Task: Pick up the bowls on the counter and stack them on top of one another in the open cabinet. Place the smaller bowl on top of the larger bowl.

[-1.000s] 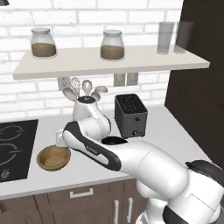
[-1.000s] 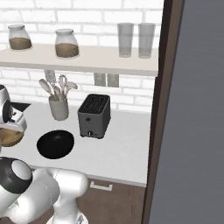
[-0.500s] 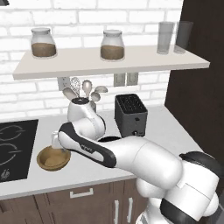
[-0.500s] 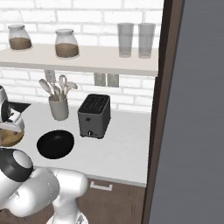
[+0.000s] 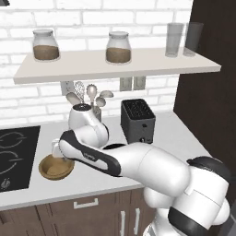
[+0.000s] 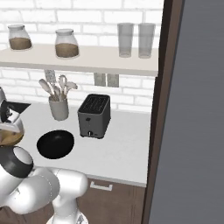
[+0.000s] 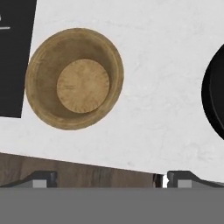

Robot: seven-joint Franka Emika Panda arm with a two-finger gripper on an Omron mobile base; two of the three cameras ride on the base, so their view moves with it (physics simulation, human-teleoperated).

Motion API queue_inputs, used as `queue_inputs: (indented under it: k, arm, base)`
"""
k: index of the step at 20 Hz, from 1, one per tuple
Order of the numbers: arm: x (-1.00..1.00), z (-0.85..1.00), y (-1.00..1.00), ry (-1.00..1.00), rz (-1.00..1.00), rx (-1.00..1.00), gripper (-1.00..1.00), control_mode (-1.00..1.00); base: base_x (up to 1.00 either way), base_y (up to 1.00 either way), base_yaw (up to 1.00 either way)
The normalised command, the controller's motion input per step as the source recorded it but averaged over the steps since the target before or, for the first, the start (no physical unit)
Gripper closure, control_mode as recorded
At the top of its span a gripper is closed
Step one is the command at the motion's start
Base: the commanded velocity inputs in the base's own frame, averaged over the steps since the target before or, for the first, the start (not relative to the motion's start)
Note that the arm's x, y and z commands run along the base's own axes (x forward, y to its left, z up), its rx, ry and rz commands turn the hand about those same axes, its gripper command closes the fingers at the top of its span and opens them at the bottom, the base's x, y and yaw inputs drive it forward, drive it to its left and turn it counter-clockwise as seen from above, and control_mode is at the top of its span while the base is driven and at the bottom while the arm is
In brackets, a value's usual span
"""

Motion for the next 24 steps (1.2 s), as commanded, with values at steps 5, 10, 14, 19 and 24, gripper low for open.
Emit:
queue_inputs:
  k: [5, 10, 14, 19, 24]
  arm:
    - [0.00, -0.07, 0.16, 0.00, 0.00, 0.00, -1.00, -1.00]
    - [0.03, -0.11, 0.25, 0.00, 0.00, 0.00, -1.00, -1.00]
    - [0.19, -0.15, -0.04, 0.00, 0.00, 0.00, -1.00, -1.00]
    - [0.28, -0.28, 0.00, 0.00, 0.00, 0.00, -1.00, -1.00]
    - [0.33, -0.24, 0.00, 0.00, 0.00, 0.00, -1.00, -1.00]
  base:
    - [0.00, 0.00, 0.00]
    - [0.00, 0.00, 0.00]
    - [0.00, 0.00, 0.00]
    - [0.00, 0.00, 0.00]
    - [0.00, 0.00, 0.00]
